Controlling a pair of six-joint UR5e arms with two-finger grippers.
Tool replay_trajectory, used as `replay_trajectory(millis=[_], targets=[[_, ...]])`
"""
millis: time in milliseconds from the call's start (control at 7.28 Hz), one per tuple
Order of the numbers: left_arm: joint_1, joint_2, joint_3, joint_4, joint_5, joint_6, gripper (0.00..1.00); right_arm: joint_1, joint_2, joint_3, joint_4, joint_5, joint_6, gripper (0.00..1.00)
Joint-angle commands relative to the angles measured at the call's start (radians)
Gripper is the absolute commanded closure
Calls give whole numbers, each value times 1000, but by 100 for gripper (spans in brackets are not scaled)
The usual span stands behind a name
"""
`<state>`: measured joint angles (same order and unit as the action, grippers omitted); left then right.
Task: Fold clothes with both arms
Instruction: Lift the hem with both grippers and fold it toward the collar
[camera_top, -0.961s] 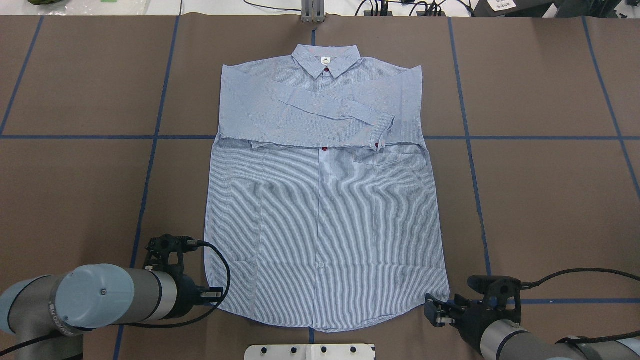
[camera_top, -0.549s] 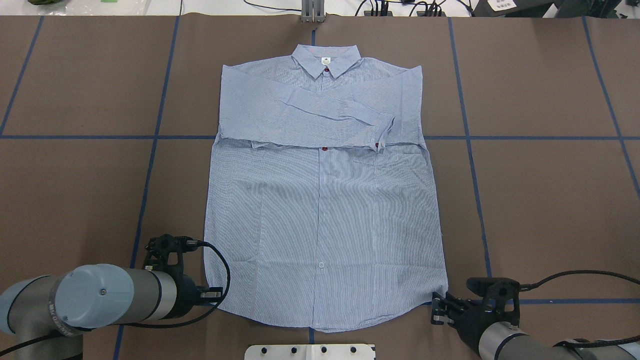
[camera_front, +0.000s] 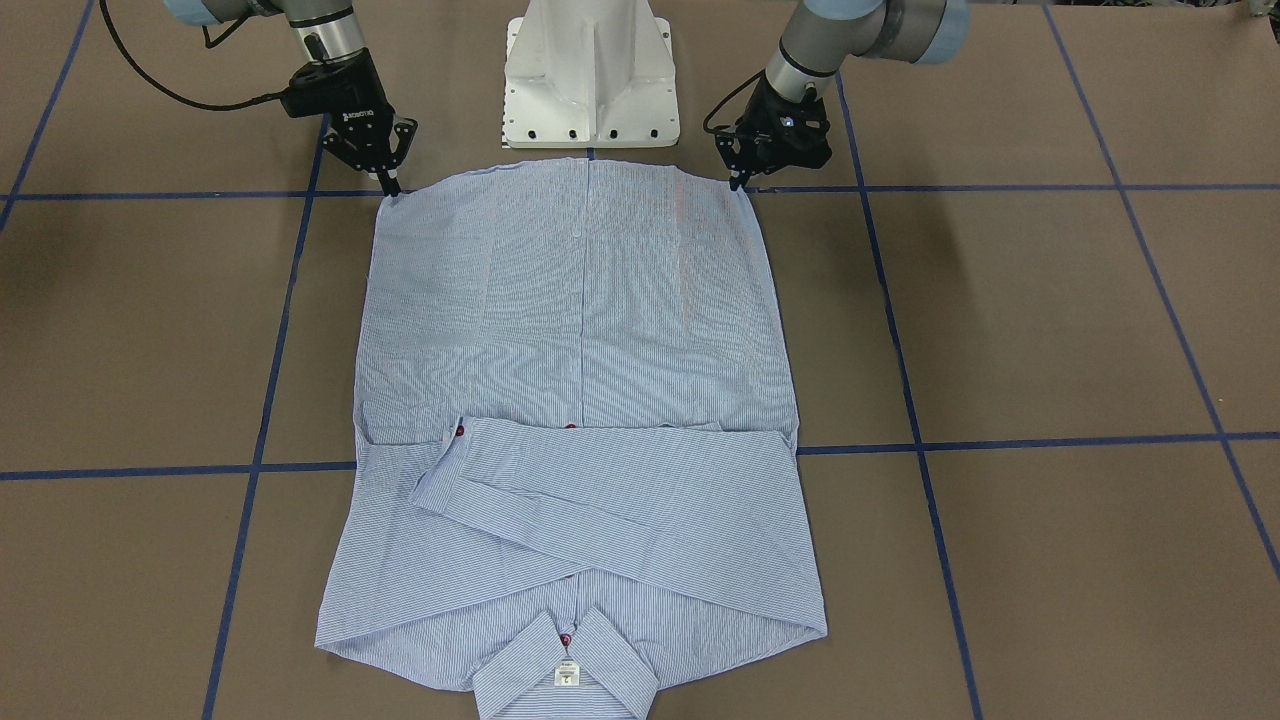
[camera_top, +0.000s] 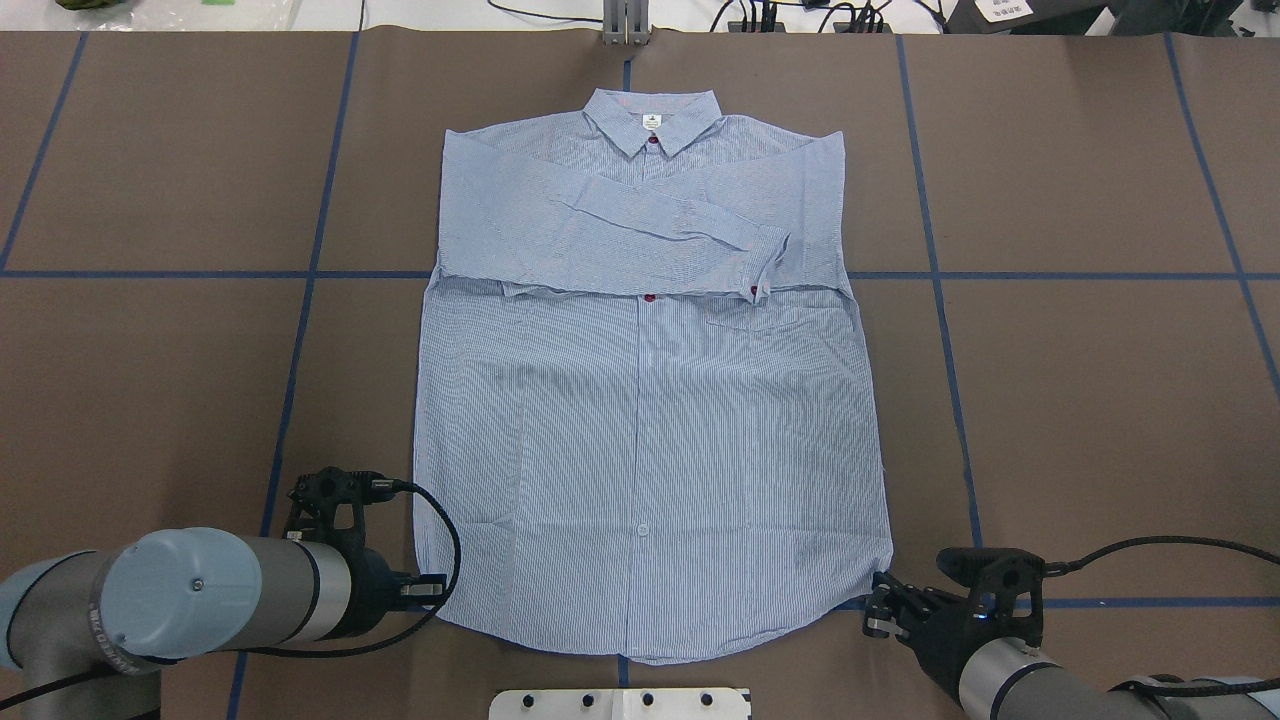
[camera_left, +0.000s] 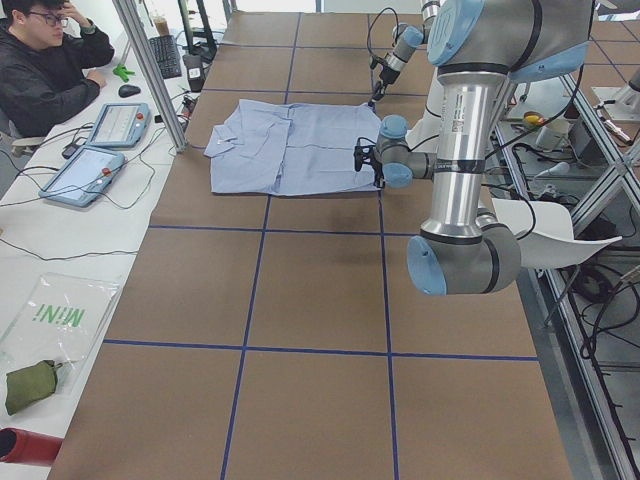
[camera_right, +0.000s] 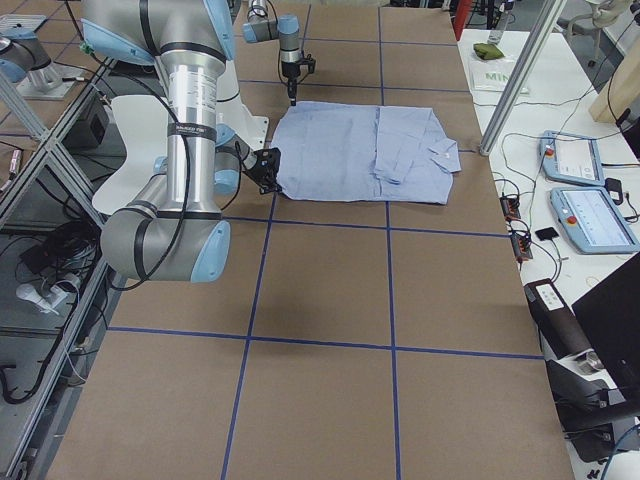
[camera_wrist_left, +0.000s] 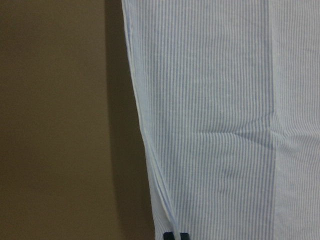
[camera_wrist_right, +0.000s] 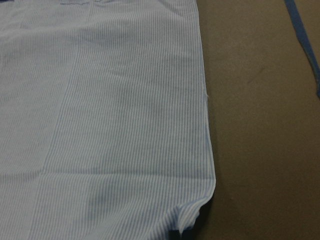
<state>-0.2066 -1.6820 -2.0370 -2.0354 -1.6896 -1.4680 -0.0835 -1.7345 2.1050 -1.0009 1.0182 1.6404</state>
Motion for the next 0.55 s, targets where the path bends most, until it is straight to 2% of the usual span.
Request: replay_trajectory(millis=[0,137,275,412], targets=[[-11,25,-114,29,-39,5,100,2,-17,88,-8,32,1,100],[-13,36,-243,135,-89,5,100,5,-73,174,-8,108,1,100],[-13,36,-367,230,-132,5,100,8,-135,273,-7,234,1,100],[-14,33,-476,319,-192,3,100,13,-143,320,-8,297,1,100]])
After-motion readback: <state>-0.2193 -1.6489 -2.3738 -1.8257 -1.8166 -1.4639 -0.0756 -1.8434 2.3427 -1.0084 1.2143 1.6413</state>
